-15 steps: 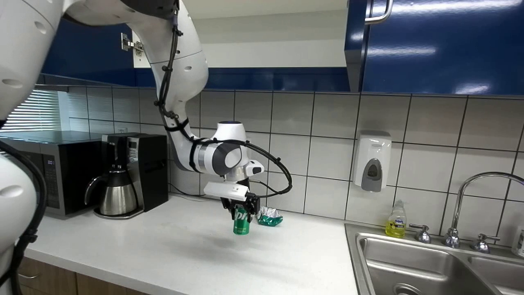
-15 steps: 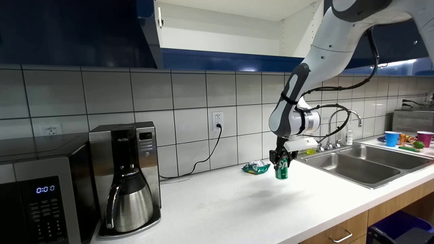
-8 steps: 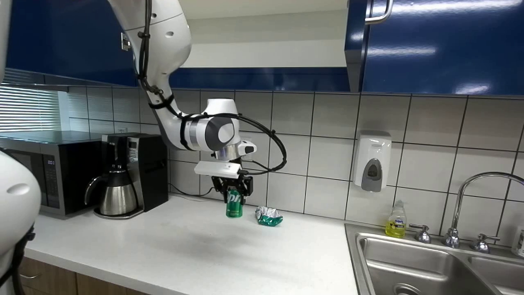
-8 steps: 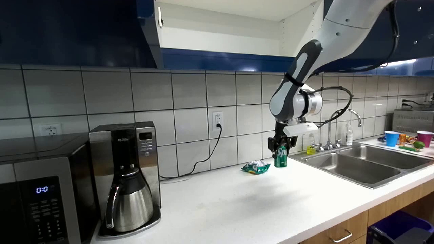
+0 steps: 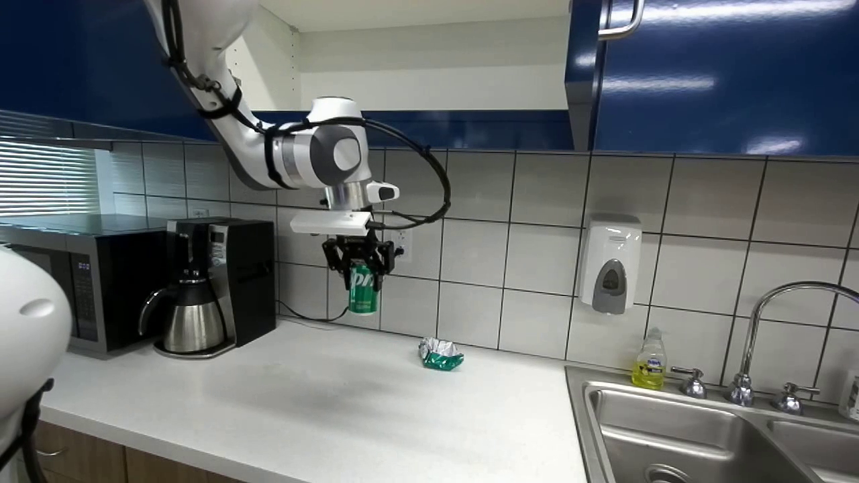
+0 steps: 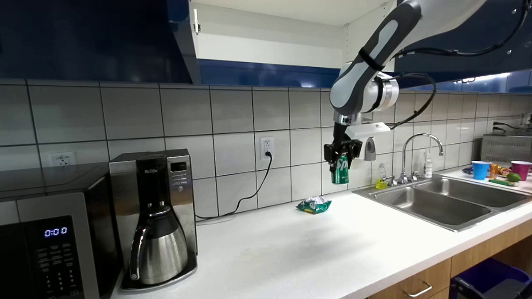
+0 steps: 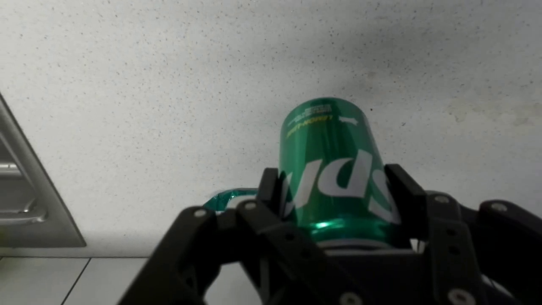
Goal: Put the can in the top cabinet
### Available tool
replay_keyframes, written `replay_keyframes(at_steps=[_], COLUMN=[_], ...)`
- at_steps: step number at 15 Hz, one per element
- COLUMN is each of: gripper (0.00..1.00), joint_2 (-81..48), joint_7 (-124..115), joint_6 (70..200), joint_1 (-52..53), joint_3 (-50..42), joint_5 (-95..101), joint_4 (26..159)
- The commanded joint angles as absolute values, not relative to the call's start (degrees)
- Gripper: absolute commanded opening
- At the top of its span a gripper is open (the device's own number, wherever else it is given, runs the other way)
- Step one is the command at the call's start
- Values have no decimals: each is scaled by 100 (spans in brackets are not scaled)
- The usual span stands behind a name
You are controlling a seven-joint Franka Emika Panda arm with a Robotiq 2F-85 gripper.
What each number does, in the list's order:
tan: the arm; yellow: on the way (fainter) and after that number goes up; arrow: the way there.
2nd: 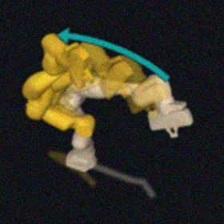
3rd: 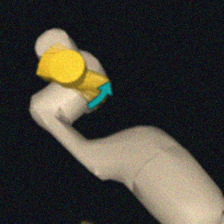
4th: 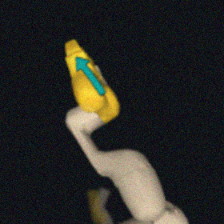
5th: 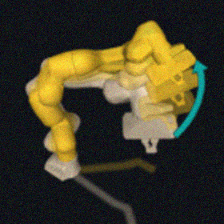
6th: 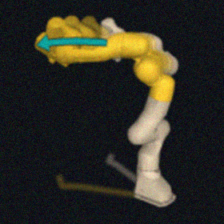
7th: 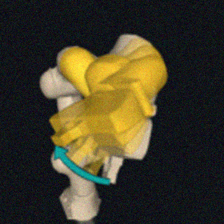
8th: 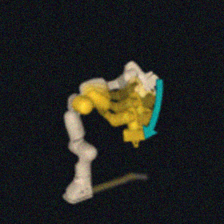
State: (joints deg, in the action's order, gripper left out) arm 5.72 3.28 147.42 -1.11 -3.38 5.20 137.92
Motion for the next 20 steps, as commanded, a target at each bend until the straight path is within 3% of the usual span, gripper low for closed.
replay_keyframes(at_steps=[1,10,20], gripper=[40,40,40], joint_2=[1270,2181,2465], joint_7=[63,-39,-41], joint_6=[14184,13021,11712], joint_1=[-82,74,293], joint_3=[-120,222,372], joint_5=[632,509,403], joint_4=[13832,13433,12057])
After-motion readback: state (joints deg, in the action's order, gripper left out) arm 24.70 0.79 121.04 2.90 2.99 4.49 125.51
